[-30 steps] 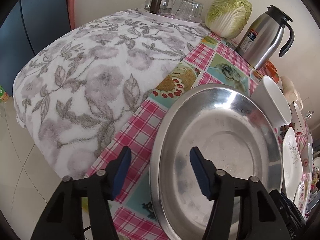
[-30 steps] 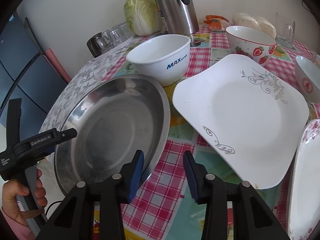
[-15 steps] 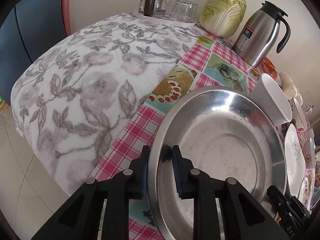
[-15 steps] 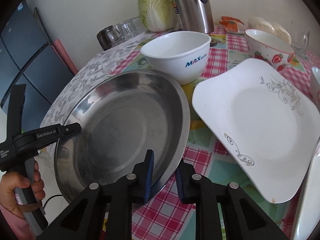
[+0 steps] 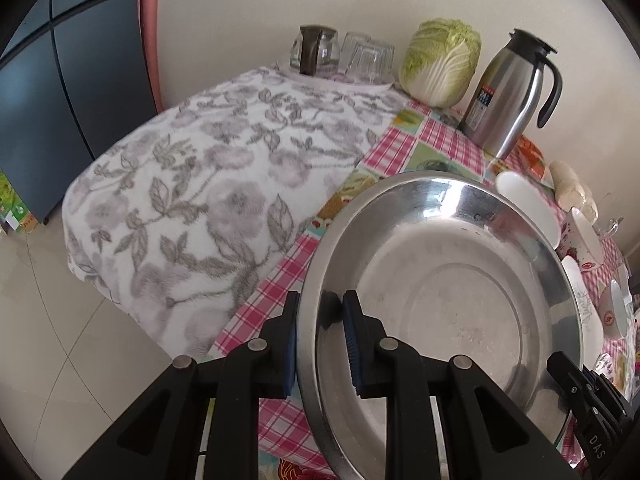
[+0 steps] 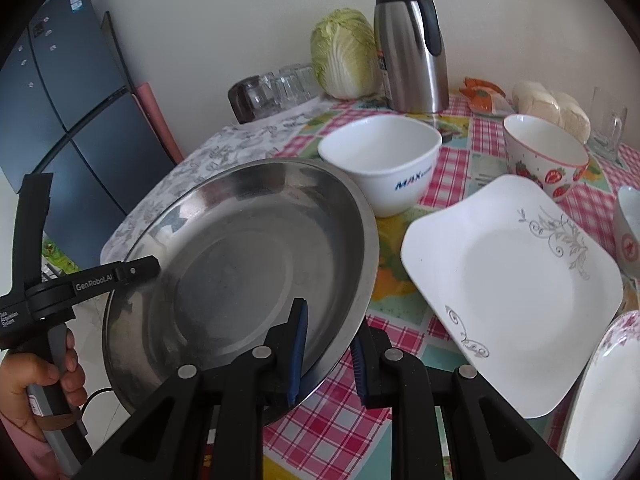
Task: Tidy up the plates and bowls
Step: 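Lift the steel basin with the left gripper and carry it across the table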
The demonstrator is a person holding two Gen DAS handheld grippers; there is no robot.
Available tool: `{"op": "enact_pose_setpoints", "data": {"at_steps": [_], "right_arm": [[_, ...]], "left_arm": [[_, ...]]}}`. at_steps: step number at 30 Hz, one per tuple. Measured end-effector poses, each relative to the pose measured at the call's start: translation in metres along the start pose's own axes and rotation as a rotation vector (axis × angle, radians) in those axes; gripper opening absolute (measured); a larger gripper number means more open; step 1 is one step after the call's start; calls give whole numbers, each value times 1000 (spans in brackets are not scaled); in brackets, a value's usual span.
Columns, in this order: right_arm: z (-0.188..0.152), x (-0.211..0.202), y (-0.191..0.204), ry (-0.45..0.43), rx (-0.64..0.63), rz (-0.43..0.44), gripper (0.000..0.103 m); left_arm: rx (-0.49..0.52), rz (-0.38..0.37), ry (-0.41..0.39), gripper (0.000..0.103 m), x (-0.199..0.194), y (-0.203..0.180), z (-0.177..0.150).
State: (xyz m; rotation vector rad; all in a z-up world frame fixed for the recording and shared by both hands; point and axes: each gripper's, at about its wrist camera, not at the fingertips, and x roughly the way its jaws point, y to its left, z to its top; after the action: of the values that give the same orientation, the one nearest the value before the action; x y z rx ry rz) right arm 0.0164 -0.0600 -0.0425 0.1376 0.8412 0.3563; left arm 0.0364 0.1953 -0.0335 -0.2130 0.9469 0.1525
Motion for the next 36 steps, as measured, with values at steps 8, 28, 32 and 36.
{"op": "enact_pose_setpoints", "data": {"at_steps": [8,28,32,36], "right_arm": [[15,-43,-16,-117,18,4,22],[25,-144,-131,-376,255,-171,25],[19,-153,-152,-383,303,-195,25],[12,-153,-173,-362,348,-226,25]], "left_arm": [[46,-24,-98,22,-49,-41,20],[224,-172,-151,22,-83,-214,29],[226,-202,-126,22,-76,-237,22],[222,-213,-90,22,-62,-252,14]]}}
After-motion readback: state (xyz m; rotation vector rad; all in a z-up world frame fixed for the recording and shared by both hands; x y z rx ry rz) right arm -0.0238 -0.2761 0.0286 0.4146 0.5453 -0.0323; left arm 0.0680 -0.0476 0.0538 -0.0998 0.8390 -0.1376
